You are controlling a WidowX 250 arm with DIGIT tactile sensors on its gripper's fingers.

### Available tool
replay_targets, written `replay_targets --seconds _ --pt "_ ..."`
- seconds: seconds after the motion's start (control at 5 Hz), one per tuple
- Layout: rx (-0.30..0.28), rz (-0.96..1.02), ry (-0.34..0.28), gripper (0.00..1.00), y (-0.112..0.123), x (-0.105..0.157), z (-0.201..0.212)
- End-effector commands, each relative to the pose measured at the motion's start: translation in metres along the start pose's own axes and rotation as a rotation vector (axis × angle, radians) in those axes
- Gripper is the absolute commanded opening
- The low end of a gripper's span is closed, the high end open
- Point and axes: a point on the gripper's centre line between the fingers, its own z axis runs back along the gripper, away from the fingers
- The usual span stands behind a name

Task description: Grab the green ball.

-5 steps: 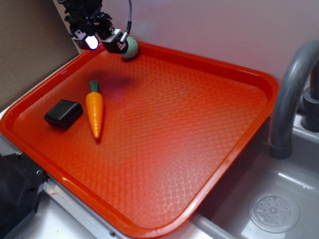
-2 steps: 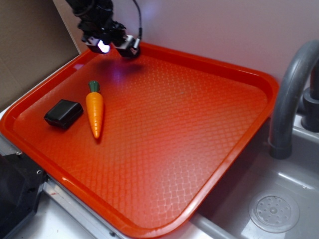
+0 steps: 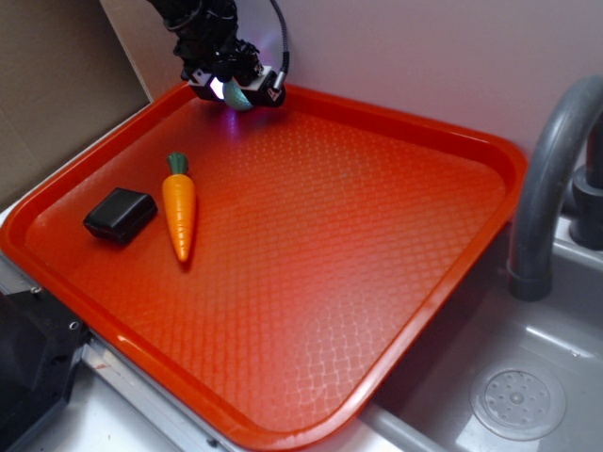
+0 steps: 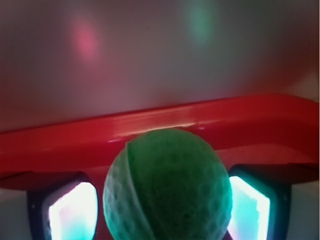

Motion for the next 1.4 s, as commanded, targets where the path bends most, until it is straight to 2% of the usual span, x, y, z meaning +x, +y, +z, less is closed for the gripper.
replay_targets --seconds 0.0,0.2,0.4,0.6,0.8,1.2 --pt "-0.005 -0.018 -0.052 0.00 -0.009 0.005 0.008" --pt "0.002 -0.035 -0.052 0.00 -0.012 0.000 0.008" --pt "0.034 -0.030 -0.042 0.00 -0.008 -0.006 0.021" --pt "0.019 -0.061 0.030 0.00 -0.016 -0.031 0.077" --pt "-0.084 -0.094 0.210 0.00 -0.050 -0.059 0.141" --pt "-0.096 -0.103 0.164 0.00 -0.070 -0.058 0.241"
